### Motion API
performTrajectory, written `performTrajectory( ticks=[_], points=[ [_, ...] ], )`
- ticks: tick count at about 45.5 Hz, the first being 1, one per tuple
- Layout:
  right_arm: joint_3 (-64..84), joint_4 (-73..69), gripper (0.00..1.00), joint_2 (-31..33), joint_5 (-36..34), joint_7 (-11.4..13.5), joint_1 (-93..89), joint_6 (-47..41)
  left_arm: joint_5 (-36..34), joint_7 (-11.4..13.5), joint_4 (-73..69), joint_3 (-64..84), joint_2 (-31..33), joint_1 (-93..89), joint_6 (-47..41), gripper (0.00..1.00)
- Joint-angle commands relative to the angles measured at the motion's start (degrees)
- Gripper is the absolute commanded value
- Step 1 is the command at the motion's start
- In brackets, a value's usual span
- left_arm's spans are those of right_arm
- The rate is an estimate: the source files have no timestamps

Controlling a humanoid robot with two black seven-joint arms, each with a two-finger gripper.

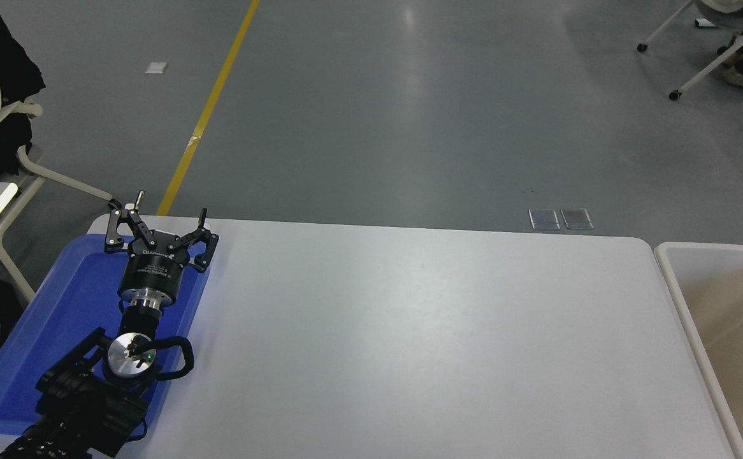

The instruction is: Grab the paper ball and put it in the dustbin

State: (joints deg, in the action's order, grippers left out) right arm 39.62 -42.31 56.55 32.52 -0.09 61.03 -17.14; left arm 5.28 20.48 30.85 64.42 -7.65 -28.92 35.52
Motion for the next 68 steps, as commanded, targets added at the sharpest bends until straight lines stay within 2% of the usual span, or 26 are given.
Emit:
performTrajectory(
  ticks=[1, 21, 28, 36, 46, 47, 48, 49, 52, 56, 57, 62, 68],
  points=[
    [-8.76, 7.85, 0.0, -7.14, -2.98, 0.0, -12.77, 12.12, 0.0, 0.0, 0.0, 0.0, 0.0, 0.0, -0.01, 1.0],
    [-14.56, 26.57, 0.0, -20.42, -9.14, 0.36, -24.64, 18.37, 0.0, 0.0, 0.0, 0.0, 0.0, 0.0, -0.01, 1.0],
    [-14.74, 31.23, 0.0, -24.02, -9.14, 0.27, -26.49, 18.46, 0.0, 0.0, 0.0, 0.0, 0.0, 0.0, -0.01, 1.0],
    [-15.09, 34.31, 0.0, -26.84, -9.49, 0.36, -27.72, 20.03, 0.0, 0.0, 0.0, 0.0, 0.0, 0.0, -0.01, 1.0],
    [-15.01, 34.4, 0.0, -27.37, -9.67, 0.36, -28.07, 21.8, 0.0, 0.0, 0.0, 0.09, 0.0, 0.0, -0.01, 1.0],
    [-15.01, 34.4, 0.08, -27.37, -9.67, 0.36, -28.07, 21.88, 0.0, 0.0, 0.0, 0.09, 0.09, 0.0, -0.01, 1.0],
    [-15.01, 34.4, 0.22, -27.37, -9.58, 0.27, -28.07, 21.88, 0.0, 0.0, 0.0, 0.09, 0.0, 0.0, -0.01, 1.0],
    [-15.01, 34.4, 0.28, -27.28, -9.67, 0.27, -28.07, 21.88, 0.0, 0.0, 0.0, 0.09, 0.0, 0.0, -0.01, 1.0],
    [-15.01, 34.49, 0.38, -27.28, -9.67, 0.27, -28.07, 22.06, 0.0, 0.0, 0.0, 0.09, 0.0, 0.0, -0.01, 1.0],
    [-15.01, 34.49, 0.76, -27.28, -9.76, 0.18, -28.07, 23.9, 0.0, 0.0, 0.0, 0.0, 0.0, 0.0, -0.01, 1.0],
    [-15.01, 34.49, 0.82, -27.28, -9.84, 0.18, -28.07, 24.69, 0.0, 0.0, 0.0, 0.09, 0.0, 0.0, -0.01, 1.0],
    [-15.09, 34.4, 0.97, -27.28, -9.93, 0.18, -28.07, 27.77, 0.0, 0.0, 0.0, 0.0, 0.0, 0.0, -0.01, 1.0],
    [-15.09, 34.4, 0.99, -27.37, -9.93, 0.09, -28.07, 28.21, 0.0, 0.0, 0.0, 0.09, 0.0, 0.0, -0.01, 1.0]
  ],
)
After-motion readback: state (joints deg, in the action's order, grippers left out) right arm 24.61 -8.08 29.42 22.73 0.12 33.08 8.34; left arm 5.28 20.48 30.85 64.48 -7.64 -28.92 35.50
